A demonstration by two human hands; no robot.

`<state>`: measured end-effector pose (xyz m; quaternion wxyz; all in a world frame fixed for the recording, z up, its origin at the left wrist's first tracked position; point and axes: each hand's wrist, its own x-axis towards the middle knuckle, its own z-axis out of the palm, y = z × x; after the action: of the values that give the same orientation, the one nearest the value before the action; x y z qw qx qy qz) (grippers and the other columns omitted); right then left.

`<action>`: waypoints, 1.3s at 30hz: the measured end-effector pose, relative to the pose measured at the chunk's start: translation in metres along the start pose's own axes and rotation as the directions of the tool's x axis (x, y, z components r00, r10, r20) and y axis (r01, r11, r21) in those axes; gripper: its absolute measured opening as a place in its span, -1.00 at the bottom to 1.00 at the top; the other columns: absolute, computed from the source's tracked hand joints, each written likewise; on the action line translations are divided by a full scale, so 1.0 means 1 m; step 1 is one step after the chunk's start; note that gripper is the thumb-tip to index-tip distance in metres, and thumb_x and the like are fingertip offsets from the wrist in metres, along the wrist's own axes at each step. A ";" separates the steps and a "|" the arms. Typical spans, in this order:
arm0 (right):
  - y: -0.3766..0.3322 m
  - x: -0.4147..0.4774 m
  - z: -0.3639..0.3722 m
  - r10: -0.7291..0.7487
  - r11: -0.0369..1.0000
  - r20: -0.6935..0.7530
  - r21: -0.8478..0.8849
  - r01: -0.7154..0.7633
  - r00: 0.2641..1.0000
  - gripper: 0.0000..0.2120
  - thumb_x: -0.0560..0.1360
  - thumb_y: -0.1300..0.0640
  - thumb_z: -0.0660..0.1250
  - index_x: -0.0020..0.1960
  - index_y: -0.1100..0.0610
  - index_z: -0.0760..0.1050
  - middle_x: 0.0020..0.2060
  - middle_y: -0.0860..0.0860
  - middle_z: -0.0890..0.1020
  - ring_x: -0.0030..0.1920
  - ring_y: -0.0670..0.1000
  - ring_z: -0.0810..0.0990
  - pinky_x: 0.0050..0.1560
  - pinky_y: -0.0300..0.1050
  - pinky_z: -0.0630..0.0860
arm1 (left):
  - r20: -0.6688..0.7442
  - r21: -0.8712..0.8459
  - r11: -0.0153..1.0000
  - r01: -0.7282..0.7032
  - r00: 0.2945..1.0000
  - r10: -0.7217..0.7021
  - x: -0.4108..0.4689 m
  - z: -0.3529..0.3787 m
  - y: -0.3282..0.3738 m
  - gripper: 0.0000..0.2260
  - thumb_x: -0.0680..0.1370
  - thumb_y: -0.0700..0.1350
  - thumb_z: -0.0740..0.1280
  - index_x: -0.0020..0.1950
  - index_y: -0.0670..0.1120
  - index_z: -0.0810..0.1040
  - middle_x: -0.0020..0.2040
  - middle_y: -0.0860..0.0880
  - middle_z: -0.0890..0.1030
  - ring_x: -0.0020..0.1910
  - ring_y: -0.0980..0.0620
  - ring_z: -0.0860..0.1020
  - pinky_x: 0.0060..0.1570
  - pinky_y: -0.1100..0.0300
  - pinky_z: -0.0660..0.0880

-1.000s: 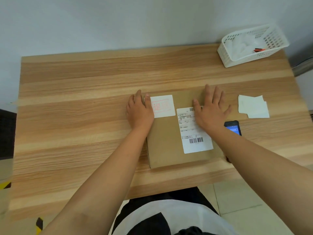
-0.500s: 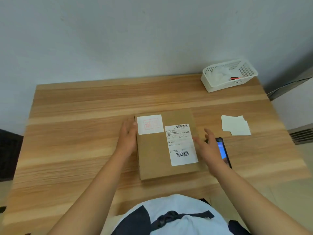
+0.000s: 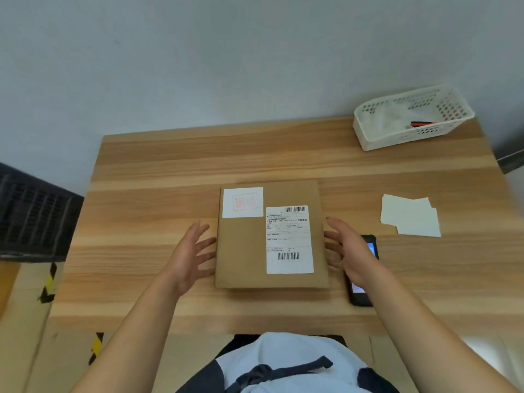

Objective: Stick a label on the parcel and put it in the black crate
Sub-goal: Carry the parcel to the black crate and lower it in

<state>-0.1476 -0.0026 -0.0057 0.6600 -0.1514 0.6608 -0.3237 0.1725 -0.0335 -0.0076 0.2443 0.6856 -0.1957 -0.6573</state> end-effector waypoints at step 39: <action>0.095 -0.200 0.239 -0.346 0.777 0.511 -0.314 0.545 0.787 -0.46 0.56 0.29 0.29 0.38 -0.23 0.42 0.16 -0.13 0.68 0.12 -0.05 0.66 0.02 -0.02 0.55 | -0.467 -0.312 0.827 -0.468 0.833 0.296 -0.266 -0.206 -0.189 -0.54 0.44 0.50 0.10 0.25 0.41 0.49 0.45 0.15 0.40 0.43 -0.07 0.39 0.40 -0.18 0.33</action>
<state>0.1221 0.1389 0.1088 0.6361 -0.5209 0.4996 -0.2730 0.3517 0.2912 0.0984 0.5474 0.6824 -0.1342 -0.4654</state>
